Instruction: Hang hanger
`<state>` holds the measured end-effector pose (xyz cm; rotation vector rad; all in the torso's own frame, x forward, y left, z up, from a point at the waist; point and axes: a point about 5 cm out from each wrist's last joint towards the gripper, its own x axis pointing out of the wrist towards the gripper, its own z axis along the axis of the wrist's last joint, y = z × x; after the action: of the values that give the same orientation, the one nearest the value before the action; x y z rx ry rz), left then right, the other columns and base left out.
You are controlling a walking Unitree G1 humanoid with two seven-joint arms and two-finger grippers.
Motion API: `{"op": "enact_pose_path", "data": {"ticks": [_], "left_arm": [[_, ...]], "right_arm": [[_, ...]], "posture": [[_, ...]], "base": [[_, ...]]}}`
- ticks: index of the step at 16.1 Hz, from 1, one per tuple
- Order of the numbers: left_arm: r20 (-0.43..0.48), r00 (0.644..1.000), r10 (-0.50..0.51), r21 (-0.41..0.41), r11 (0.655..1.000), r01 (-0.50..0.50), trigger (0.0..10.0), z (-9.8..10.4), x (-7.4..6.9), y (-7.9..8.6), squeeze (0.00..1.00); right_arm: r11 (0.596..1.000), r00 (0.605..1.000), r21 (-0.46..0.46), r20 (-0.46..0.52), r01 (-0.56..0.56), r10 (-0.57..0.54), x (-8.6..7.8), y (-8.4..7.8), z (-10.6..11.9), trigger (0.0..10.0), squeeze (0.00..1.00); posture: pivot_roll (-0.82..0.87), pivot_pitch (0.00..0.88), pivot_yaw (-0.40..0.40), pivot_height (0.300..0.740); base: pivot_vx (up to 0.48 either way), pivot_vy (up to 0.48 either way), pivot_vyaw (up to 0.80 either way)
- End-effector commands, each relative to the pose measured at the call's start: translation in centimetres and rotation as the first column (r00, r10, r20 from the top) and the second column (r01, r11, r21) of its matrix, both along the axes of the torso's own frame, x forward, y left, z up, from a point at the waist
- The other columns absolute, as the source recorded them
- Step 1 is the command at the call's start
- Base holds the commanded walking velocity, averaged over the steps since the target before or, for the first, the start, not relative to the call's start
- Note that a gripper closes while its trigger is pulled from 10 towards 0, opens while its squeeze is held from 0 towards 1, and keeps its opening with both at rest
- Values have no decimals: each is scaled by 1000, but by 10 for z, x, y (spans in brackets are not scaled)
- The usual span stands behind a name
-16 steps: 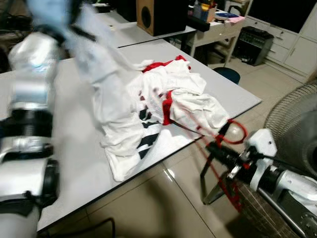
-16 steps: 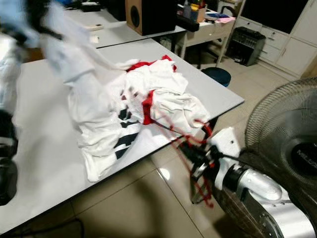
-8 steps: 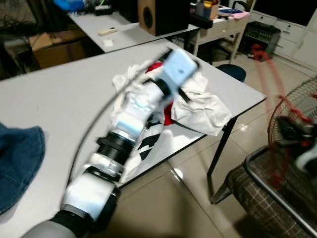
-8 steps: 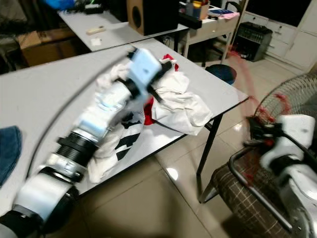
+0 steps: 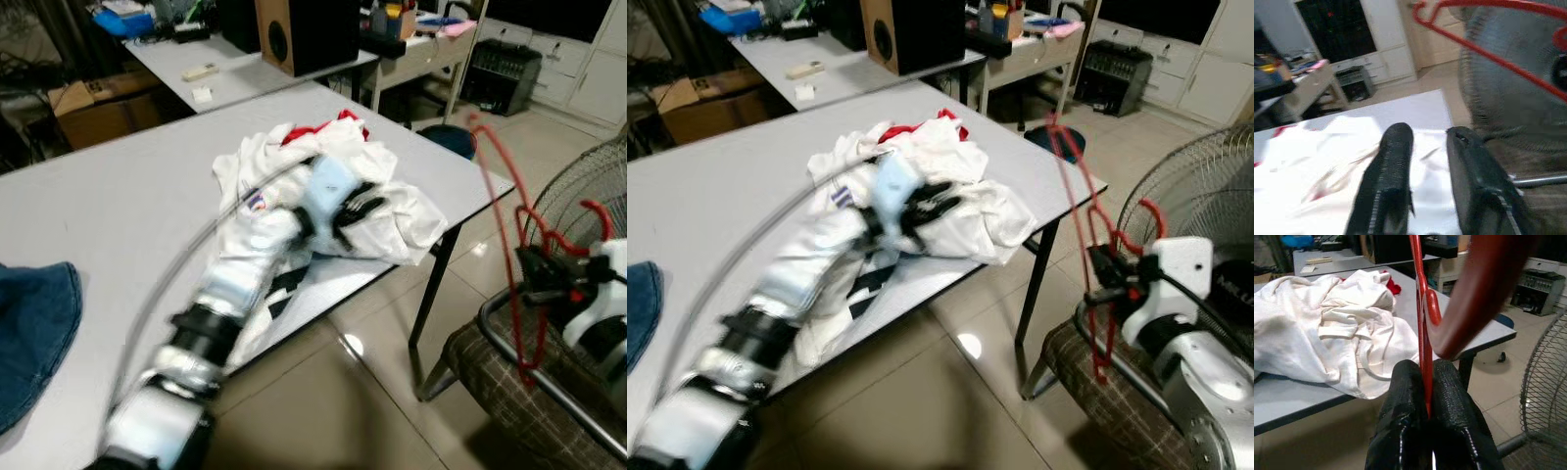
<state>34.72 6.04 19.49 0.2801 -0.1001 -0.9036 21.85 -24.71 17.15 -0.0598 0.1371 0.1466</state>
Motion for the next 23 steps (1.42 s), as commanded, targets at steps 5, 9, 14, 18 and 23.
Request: {"op": "enact_pose_path", "data": {"ticks": [5,9,14,18,23], "left_arm": [[19,974,225,317,923,-219,10000,-15,13,99,0],[-166,959,231,222,956,-192,10000,-20,2,125,0],[-294,886,360,273,920,-283,10000,-45,-1,144,0],[-288,884,367,277,916,-290,0,-44,-2,143,0],[-380,873,306,239,944,-227,0,-48,-11,138,0]], "right_arm": [[970,969,8,-40,-245,245,-7,28,-1,10000,0],[957,954,22,-68,-290,291,-10,32,-5,10000,0],[945,942,24,-78,-325,326,-10,35,-6,10000,0],[942,939,24,-78,-335,336,-10,35,-6,10000,0],[941,938,24,-77,-338,339,-9,35,-6,10000,0]], "posture": [[-168,0,21,740],[-167,0,19,740],[-164,0,11,740],[-162,0,5,740],[-161,0,8,740]], "base": [[0,0,0],[0,0,0],[0,0,0],[0,0,0],[0,0,0]]}}
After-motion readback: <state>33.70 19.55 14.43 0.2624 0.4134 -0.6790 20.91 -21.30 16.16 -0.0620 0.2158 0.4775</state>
